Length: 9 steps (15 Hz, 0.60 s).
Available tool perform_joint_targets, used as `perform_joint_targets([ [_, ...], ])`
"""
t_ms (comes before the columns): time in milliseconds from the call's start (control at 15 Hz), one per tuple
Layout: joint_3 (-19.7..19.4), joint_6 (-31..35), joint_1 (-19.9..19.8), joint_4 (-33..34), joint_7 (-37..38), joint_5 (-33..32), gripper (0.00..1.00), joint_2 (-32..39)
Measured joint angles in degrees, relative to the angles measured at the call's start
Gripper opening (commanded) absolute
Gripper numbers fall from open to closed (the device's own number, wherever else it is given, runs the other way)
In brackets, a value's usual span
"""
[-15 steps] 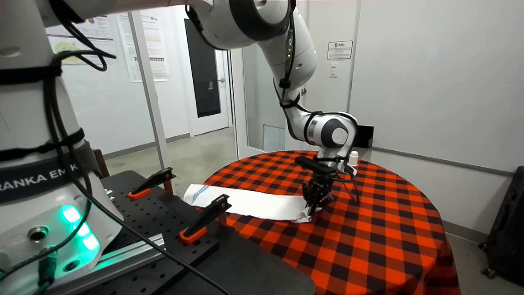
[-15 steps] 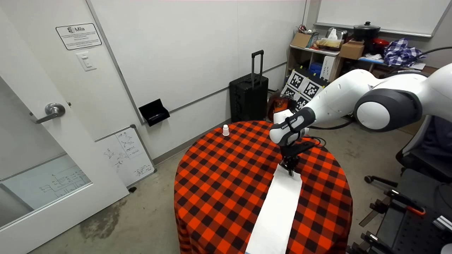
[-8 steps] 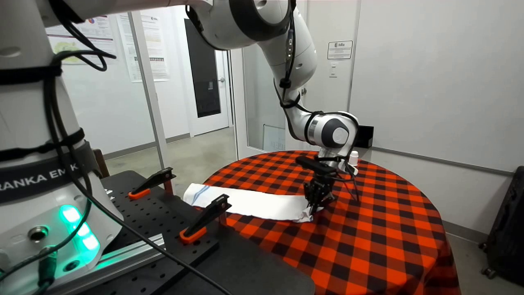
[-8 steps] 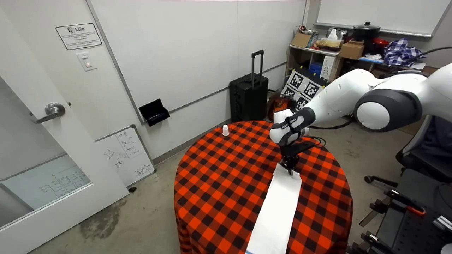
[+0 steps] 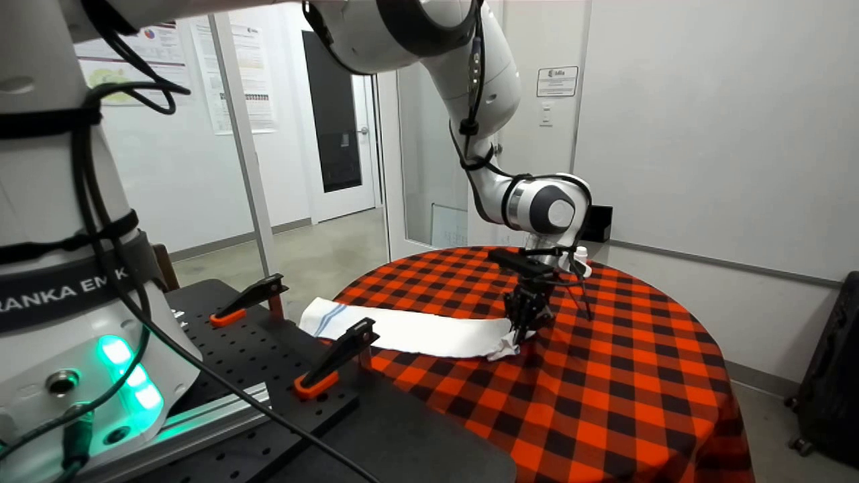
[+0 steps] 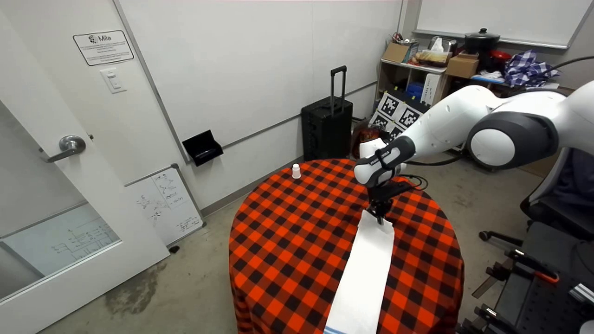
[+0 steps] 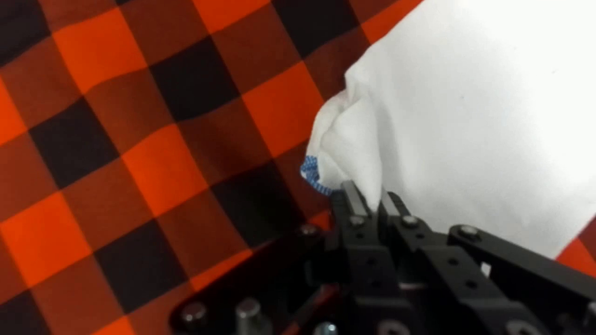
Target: Fold the towel on the table
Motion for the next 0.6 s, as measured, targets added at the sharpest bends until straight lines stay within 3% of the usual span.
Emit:
perform_joint_targets([
  [600, -0.5, 1.3, 3.1, -18.4, 1.0, -0.3, 0.02, -25.7],
])
